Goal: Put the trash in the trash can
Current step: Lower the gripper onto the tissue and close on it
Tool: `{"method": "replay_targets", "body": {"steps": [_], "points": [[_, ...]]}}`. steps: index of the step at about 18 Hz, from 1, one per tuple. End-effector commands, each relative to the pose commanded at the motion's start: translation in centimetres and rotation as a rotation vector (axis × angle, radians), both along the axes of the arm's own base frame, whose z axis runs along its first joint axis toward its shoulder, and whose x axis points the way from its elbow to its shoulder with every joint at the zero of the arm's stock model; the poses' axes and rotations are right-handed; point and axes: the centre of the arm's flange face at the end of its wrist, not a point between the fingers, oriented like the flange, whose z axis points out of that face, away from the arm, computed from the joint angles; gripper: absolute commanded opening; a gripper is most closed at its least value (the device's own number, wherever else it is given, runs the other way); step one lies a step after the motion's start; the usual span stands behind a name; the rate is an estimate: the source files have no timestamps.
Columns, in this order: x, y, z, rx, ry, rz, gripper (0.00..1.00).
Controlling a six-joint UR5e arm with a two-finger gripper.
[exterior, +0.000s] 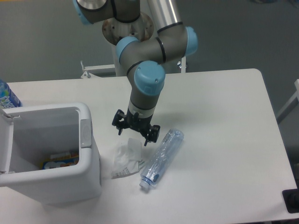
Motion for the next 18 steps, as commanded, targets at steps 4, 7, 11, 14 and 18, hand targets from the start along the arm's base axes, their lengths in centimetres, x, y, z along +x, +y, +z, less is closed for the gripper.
{"method": "replay_targets", "body": {"steps": [4, 7, 11, 14, 18], "points": [[0.8, 0.5, -1.5, -0.048, 0.022, -0.021, 1.0], [0.8, 0.4, -1.7, -0.054, 0.02, -0.016, 1.0], [0.7, 0.4, -1.8, -0.056, 0.022, -0.016, 0.77], [0.7, 0.5, -1.5, -0.057, 0.022, 0.008, 0.41], [0.4, 0.6, -1.0, -0.052, 0.025, 0.037, 0.14]]}}
